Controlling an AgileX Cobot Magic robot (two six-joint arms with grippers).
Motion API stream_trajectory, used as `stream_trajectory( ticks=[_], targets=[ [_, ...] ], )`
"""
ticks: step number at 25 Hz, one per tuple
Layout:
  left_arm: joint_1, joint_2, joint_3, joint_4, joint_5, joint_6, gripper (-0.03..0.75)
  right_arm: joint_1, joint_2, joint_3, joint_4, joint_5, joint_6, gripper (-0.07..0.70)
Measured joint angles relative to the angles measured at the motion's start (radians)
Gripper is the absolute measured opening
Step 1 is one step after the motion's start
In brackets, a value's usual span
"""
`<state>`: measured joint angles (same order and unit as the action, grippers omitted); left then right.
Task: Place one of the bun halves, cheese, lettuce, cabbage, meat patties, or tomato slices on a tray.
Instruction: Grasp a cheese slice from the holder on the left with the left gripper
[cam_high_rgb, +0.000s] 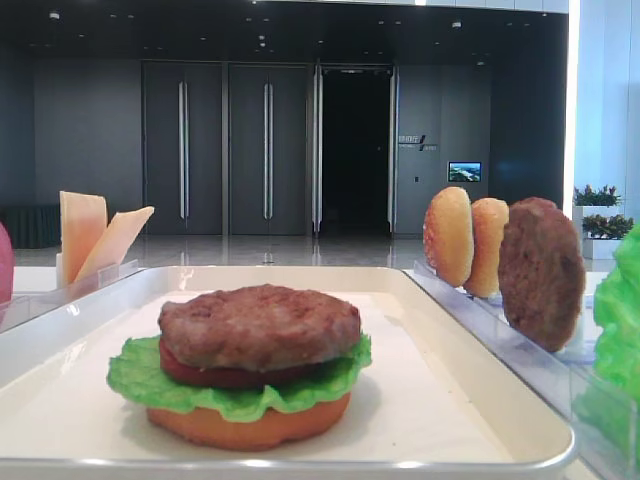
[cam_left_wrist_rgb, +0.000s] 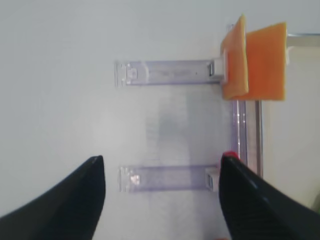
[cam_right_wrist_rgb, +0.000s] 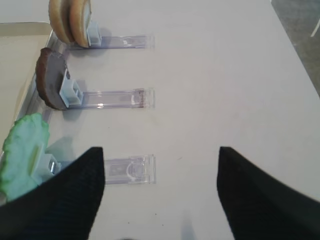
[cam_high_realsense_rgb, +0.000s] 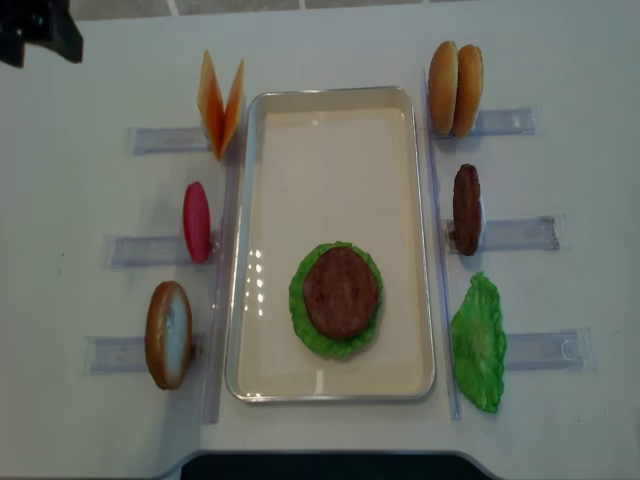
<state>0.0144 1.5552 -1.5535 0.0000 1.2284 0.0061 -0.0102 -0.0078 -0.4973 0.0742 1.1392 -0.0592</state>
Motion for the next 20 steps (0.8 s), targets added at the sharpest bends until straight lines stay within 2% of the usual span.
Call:
stream_trajectory(
  ticks=[5, 10, 13, 20],
  targets=[
    [0.000, 0.226, -0.237, 0.020, 0.009, 0.000, 0.537, 0.000, 0.000, 0.000, 0.000, 0.000, 0.000, 0.485],
    [0.000, 0.413, -0.394, 0.024, 0.011, -0.006, 0.537, 0.000, 0.000, 0.000, 0.000, 0.000, 0.000, 0.485],
    [0.000, 0.485, -0.439, 0.016, 0.011, -0.006, 0.537, 0.000, 0.000, 0.000, 0.000, 0.000, 0.000, 0.485],
    [0.000, 0.549, -0.444, 0.008, 0.011, -0.011, 0.537, 0.000, 0.000, 0.000, 0.000, 0.000, 0.000, 0.482]
  ],
)
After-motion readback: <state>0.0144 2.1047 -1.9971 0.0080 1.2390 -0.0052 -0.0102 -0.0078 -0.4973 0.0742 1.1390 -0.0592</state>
